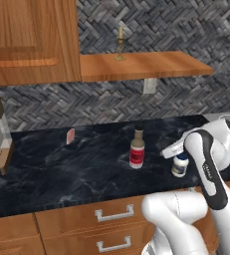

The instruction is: Pick the mayonnaise and syrup bottle from the counter and place them in the cabinet.

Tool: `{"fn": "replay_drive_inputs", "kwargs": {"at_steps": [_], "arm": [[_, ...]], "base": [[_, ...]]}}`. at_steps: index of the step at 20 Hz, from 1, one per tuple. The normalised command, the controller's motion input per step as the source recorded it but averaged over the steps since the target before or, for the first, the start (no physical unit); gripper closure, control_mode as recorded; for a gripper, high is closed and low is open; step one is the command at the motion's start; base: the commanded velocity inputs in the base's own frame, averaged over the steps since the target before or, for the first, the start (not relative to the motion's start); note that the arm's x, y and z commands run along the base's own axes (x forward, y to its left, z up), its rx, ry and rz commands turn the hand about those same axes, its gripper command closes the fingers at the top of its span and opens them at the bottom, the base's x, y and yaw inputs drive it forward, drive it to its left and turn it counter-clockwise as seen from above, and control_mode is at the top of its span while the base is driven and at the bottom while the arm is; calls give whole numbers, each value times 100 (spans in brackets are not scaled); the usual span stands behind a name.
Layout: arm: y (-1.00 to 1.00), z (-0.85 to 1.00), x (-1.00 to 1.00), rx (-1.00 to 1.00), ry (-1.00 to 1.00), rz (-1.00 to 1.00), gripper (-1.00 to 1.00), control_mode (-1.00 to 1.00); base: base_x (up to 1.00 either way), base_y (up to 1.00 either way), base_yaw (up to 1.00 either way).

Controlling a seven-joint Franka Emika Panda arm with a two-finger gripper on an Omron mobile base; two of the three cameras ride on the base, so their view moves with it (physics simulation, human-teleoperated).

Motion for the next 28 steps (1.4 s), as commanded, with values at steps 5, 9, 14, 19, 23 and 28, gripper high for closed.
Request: {"fn": "replay_drive_inputs", "kwargs": {"at_steps": [5, 9, 14, 19, 23, 28], "arm": [[-2, 20, -2, 6, -18, 4, -100, -100], [-1, 19, -3, 10, -18, 7, -100, -100], [0, 1, 0, 11, -10, 6, -100, -100], [0, 0, -3, 10, -7, 5, -100, -100], [6, 4, -6, 7, -10, 3, -100, -100], [26, 8, 6, 6, -4, 0, -100, -100]], "base": [[0, 0, 0], [0, 0, 0], [0, 0, 0], [0, 0, 0], [0, 0, 0], [0, 0, 0]]}}
